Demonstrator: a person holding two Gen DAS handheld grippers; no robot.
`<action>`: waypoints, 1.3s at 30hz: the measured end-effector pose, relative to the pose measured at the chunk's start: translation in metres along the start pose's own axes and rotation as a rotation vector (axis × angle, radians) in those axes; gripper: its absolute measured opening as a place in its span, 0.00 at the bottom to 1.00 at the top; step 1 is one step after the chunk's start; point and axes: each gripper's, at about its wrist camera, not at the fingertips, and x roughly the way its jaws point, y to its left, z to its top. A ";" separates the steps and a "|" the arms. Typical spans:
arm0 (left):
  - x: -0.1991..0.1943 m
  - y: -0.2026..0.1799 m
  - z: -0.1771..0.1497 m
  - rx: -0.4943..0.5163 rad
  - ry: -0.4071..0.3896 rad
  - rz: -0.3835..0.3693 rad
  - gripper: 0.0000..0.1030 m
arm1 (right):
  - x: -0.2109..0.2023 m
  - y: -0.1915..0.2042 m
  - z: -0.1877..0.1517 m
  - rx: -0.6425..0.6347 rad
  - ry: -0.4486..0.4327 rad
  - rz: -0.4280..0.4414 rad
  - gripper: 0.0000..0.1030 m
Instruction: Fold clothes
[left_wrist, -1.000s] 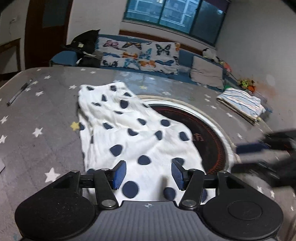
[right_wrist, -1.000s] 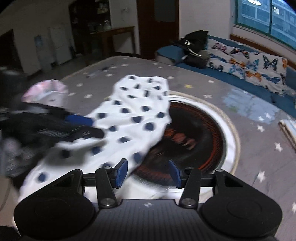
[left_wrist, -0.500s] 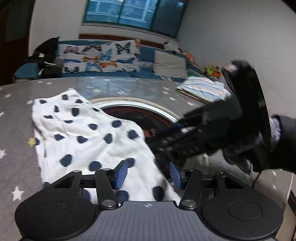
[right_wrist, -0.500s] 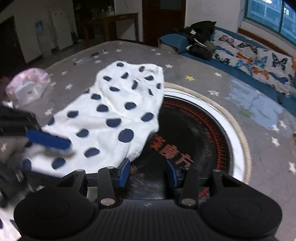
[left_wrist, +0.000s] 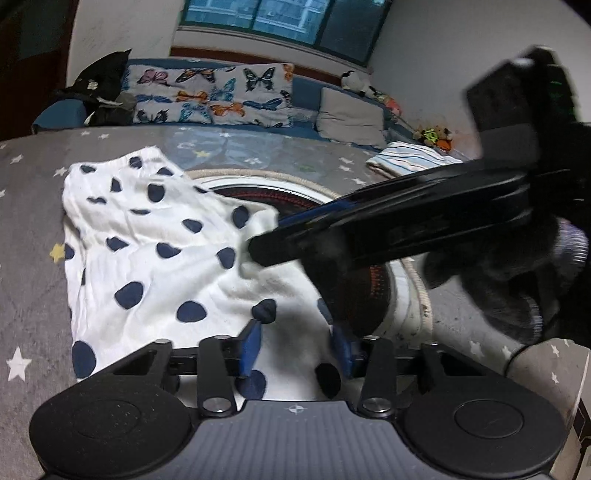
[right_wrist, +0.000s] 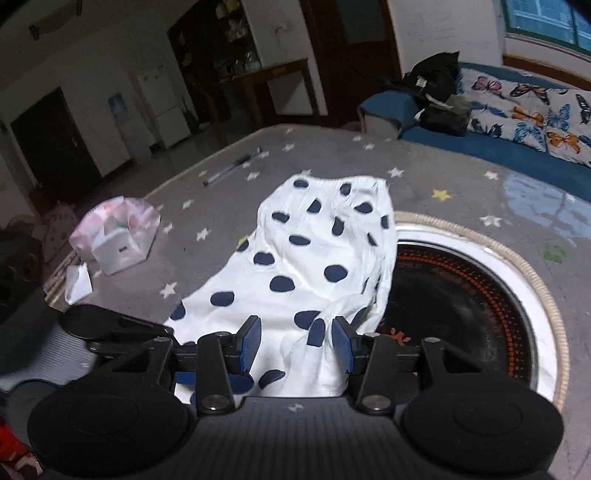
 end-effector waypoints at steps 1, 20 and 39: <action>0.001 0.003 -0.001 -0.017 0.003 0.000 0.36 | -0.006 -0.002 -0.001 0.013 -0.009 0.002 0.42; -0.006 0.037 -0.015 -0.221 -0.047 -0.091 0.26 | 0.015 -0.035 -0.030 0.201 0.026 0.025 0.29; -0.011 0.027 -0.013 -0.151 -0.054 -0.092 0.52 | -0.023 -0.028 -0.029 0.086 -0.007 -0.193 0.04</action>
